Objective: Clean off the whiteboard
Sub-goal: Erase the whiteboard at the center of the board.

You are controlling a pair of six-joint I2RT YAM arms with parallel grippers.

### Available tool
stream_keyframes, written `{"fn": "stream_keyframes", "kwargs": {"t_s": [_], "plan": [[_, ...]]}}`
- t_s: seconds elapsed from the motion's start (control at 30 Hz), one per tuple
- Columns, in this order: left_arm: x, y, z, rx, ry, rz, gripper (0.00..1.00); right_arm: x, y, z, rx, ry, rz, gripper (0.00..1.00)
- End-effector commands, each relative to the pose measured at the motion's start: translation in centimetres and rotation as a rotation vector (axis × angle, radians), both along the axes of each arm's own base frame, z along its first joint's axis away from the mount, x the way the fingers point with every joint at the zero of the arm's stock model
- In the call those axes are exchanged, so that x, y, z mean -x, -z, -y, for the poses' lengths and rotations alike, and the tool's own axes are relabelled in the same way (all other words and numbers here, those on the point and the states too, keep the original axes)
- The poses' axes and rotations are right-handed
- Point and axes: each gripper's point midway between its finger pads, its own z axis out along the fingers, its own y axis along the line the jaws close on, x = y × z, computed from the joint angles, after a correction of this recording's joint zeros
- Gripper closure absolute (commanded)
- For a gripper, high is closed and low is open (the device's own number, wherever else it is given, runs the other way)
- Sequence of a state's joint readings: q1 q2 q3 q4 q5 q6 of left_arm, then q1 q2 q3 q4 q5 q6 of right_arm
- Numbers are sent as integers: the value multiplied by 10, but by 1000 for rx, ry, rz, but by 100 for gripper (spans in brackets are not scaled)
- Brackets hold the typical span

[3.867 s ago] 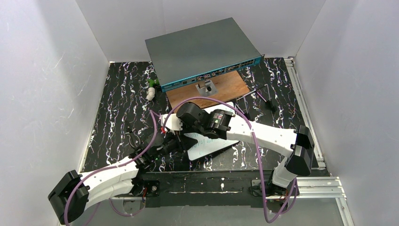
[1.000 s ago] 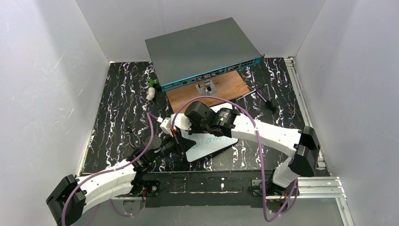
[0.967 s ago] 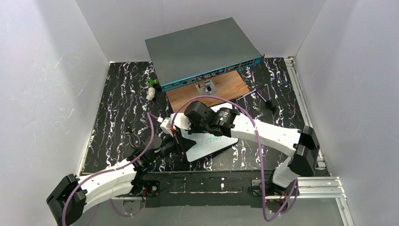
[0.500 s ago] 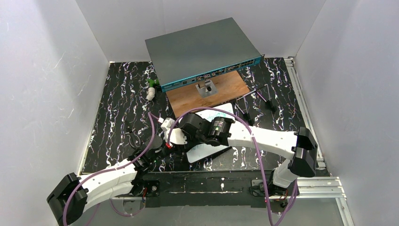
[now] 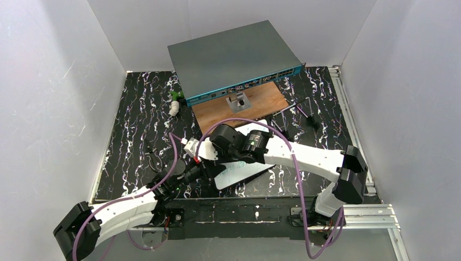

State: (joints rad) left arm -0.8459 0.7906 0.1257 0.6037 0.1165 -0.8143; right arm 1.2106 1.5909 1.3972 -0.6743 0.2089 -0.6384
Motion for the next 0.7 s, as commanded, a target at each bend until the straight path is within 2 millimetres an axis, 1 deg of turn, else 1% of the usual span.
{"fn": "stream_keyframes", "kwargs": {"t_s": [0.0,0.1,0.2,0.4,0.57,0.67], "plan": [[11,0,2,-1,71,61,100,-21,-17,-5,-69,79,33,99],[12,1,2,-4,74,56,100,-26,-23,-5,-102,105,13,99],[12,3,2,-4,73,48,100,-25,-25,-4,-119,108,-4,99],[12,2,2,-3,70,47,100,-6,-17,-3,-136,56,-86,99],[13,1,1,2,68,42,100,-1,-12,-2,-149,47,-106,99],[12,2,1,2,61,37,100,6,-12,-4,-159,34,-136,99]]}}
